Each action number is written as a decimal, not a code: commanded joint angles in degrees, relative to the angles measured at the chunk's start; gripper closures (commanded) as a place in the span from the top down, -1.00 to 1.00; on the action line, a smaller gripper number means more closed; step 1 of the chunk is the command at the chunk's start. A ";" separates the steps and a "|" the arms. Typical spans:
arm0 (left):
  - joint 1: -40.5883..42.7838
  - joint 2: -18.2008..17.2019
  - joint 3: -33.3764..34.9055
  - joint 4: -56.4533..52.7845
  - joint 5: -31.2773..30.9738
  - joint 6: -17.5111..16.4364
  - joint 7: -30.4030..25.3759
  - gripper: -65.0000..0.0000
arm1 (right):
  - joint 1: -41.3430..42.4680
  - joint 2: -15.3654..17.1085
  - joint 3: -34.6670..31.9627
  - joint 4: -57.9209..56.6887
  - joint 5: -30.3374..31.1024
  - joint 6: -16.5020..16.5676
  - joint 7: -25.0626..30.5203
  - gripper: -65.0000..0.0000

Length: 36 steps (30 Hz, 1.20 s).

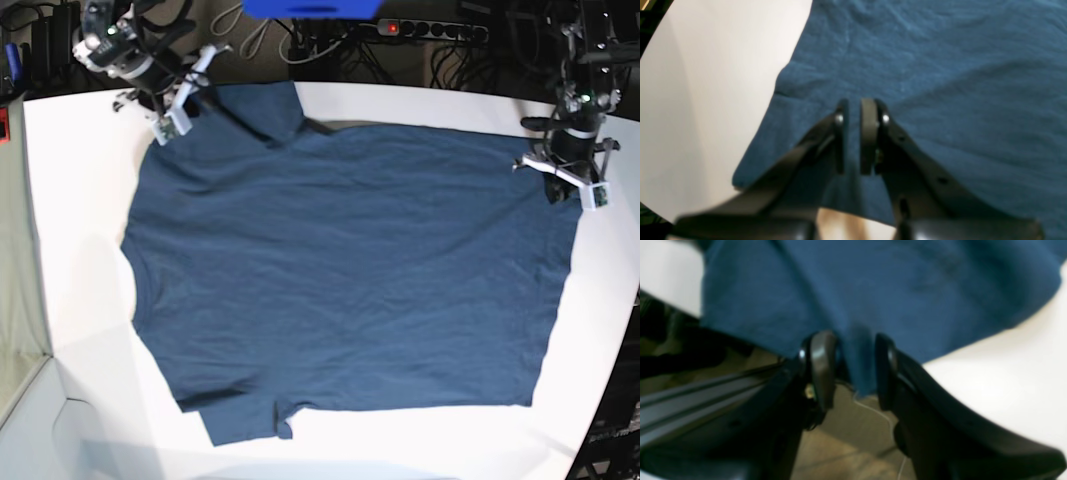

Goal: Layout the t-shirt on the table in an organized manner, then fold the t-shirt properly
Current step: 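Hold the shirt corners with both grippers and tug them apart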

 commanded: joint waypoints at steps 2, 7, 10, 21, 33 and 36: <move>-0.06 -0.86 -0.41 1.04 -0.05 0.21 -1.27 -0.80 | -2.47 0.51 -2.47 2.79 0.82 0.21 0.79 -0.35; -0.15 -1.04 -0.85 1.04 -0.05 0.21 -1.27 -0.80 | -5.72 4.47 -8.01 6.92 0.91 0.21 0.79 -0.35; -0.06 -0.69 -3.13 1.04 -0.05 0.21 -1.27 -0.80 | -5.55 4.38 -6.25 6.92 0.91 0.21 0.79 -0.35; 2.84 2.83 -13.59 0.42 0.56 0.21 -1.18 0.15 | -0.71 1.74 7.55 6.84 1.00 0.21 0.17 -0.34; 3.45 2.39 -13.95 -9.77 0.47 0.21 -1.44 0.11 | 3.77 2.01 11.77 6.84 1.00 0.21 -6.16 -0.34; 3.10 2.39 -13.86 -9.95 0.47 0.21 -1.53 0.11 | 3.68 1.92 11.77 6.84 1.00 0.21 -6.16 -0.34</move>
